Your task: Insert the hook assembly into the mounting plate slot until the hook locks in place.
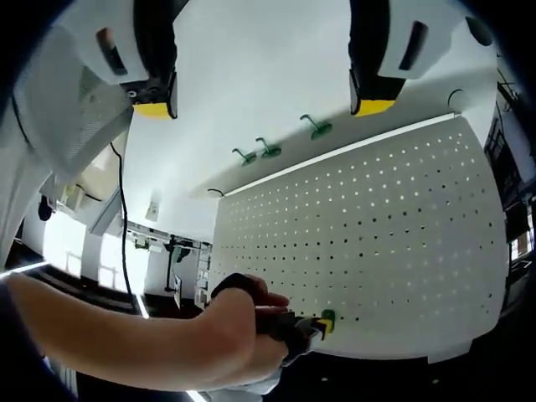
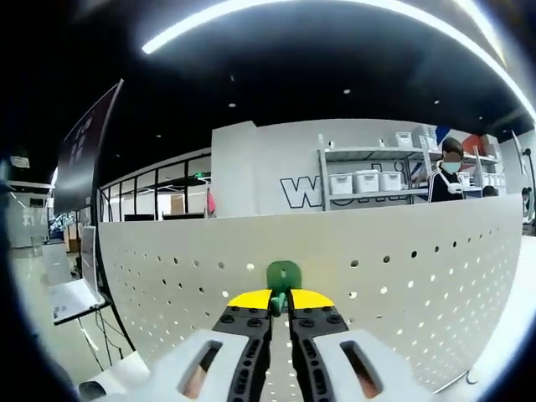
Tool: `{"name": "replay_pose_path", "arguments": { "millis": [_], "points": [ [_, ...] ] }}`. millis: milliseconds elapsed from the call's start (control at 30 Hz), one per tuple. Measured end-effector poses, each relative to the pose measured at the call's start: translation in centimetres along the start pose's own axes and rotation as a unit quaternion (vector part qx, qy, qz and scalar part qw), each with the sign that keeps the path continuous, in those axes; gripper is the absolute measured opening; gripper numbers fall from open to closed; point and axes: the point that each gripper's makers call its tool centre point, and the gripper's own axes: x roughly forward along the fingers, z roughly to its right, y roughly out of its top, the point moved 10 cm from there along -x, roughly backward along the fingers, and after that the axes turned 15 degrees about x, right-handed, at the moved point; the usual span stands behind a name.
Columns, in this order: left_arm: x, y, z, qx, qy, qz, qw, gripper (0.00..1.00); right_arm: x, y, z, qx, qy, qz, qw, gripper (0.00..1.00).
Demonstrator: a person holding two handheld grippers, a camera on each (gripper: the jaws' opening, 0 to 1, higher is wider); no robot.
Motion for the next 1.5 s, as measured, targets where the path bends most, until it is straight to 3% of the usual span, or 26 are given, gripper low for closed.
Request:
{"name": "replay_pose_path", "arguments": {
  "millis": [200,233,300,367,400,500,567,767,1100,1500],
  "points": [
    [-0.2,0.0,0.0,0.000,0.002,-0.004,1.0000,0.87,-0.2,0.1,0.1,0.021,0.035,-0.004,0.9992,0.13],
    [-0.2,0.0,0.0,-0.003,0.002,-0.002,1.0000,0.87,-0.3,0.0,0.0,0.028,0.057,-0.007,0.9980,0.17],
    [-0.2,-0.1,0.0,-0.005,0.003,-0.003,1.0000,0.87,-0.3,-0.3,0.2,-0.003,0.072,-0.019,0.9972,0.21],
    [-0.3,-0.1,-0.1,-0.004,0.004,-0.004,1.0000,0.87,-0.6,-0.4,0.6,0.005,0.078,-0.020,0.9968,0.24],
    [-0.3,-0.1,-0.1,-0.005,0.005,-0.004,1.0000,0.87,-0.8,-0.3,0.7,0.013,0.099,-0.013,0.9949,0.28],
    [-0.3,0.1,-0.1,-0.007,0.008,0.000,0.9999,0.88,-1.2,-0.2,1.2,-0.003,0.110,-0.017,0.9937,0.36],
    [-0.3,0.2,-0.1,-0.003,0.007,0.000,1.0000,0.88,-1.4,-0.1,1.4,-0.010,0.152,-0.017,0.9881,0.41],
    [-0.4,0.2,-0.2,-0.004,0.011,0.003,0.9999,0.88,-1.9,0.7,1.6,-0.052,0.200,-0.010,0.9783,0.54],
    [-0.5,0.3,-0.2,-0.002,0.014,0.002,0.9999,0.88,-2.3,0.8,2.1,-0.046,0.218,-0.018,0.9747,0.51],
    [-0.7,0.0,-0.3,0.001,0.017,0.003,0.9998,0.88,-5.8,-0.1,5.0,-0.051,0.250,-0.032,0.9663,0.54]
  ]
}}
